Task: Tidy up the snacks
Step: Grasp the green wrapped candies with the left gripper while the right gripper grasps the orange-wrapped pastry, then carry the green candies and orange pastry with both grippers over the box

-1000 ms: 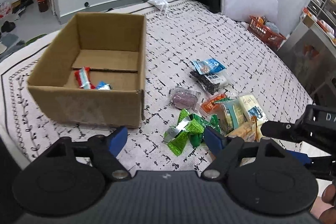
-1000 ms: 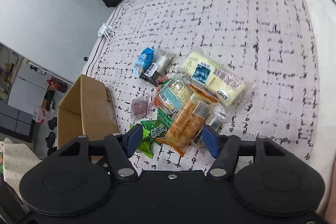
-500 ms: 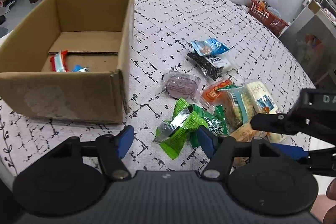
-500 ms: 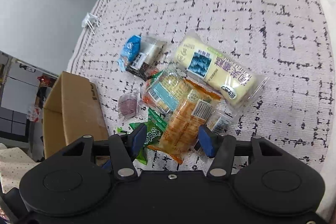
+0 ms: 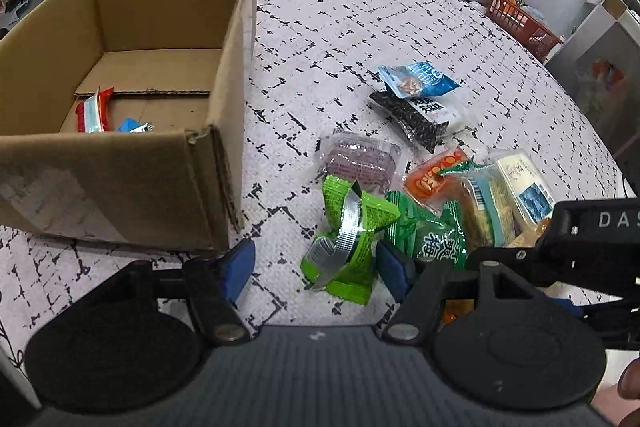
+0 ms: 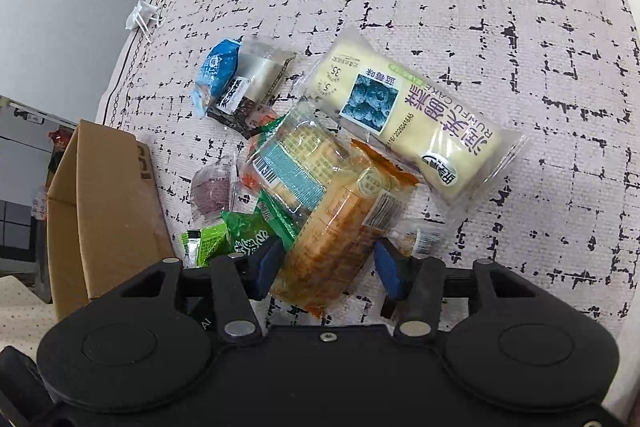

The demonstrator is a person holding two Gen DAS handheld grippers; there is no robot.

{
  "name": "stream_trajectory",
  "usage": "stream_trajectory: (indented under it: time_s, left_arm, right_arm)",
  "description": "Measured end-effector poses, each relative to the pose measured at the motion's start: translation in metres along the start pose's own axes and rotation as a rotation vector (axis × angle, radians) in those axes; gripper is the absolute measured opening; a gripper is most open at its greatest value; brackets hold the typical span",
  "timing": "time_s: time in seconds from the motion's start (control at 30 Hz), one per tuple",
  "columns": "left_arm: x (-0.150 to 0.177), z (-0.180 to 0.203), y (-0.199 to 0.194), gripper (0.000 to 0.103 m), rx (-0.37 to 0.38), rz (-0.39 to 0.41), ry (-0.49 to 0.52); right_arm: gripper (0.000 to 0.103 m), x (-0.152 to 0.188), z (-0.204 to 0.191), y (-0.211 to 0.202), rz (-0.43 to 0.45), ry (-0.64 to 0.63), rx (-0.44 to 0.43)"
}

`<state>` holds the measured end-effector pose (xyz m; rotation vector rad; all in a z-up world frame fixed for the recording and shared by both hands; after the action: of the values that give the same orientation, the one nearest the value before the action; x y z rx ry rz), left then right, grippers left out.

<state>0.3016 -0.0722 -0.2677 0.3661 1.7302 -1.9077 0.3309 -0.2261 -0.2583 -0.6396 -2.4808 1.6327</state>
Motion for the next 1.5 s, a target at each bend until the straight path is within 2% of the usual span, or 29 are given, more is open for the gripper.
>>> stream_trajectory:
  time_s: [0.03, 0.1, 0.17, 0.2, 0.7, 1.07, 1.5]
  left_arm:
    - [0.000, 0.000, 0.000, 0.056, -0.005, 0.003, -0.001]
    - [-0.002, 0.000, 0.000, 0.036, -0.011, 0.006, -0.002]
    - [-0.003, -0.001, -0.001, 0.034, -0.009, 0.007, -0.010]
    - [-0.003, -0.001, -0.001, 0.029, -0.005, 0.008, -0.010]
    - [-0.003, 0.008, -0.036, 0.026, 0.010, 0.043, 0.015]
    - [-0.021, 0.000, -0.084, 0.026, 0.000, 0.136, 0.034]
    - [-0.038, -0.028, -0.133, 0.026, -0.043, 0.226, 0.010]
  right_arm:
    - [0.050, 0.000, 0.000, 0.000, 0.003, -0.002, 0.000]
    - [0.049, -0.001, -0.001, 0.000, 0.007, -0.004, -0.003]
    - [0.047, -0.002, -0.003, -0.001, 0.012, -0.009, -0.005]
    - [0.046, -0.001, -0.004, -0.002, 0.014, -0.013, -0.010]
    - [0.041, 0.009, -0.023, -0.025, 0.074, -0.086, -0.087]
    - [0.040, 0.018, -0.047, -0.056, 0.146, -0.146, -0.206]
    - [0.039, 0.029, -0.070, -0.079, 0.209, -0.205, -0.312]
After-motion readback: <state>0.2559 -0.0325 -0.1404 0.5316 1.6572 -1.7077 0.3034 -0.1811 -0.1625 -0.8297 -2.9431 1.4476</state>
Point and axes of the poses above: each gripper's, at about its wrist camera, not at the fingertips, and y roughly the way its jaws point, z to its right, x to its underside, the point moved 5 cm from there along y, roughly the way its jaws point, and after that the axes turned 7 degrees about y, right-handed, at the moved point
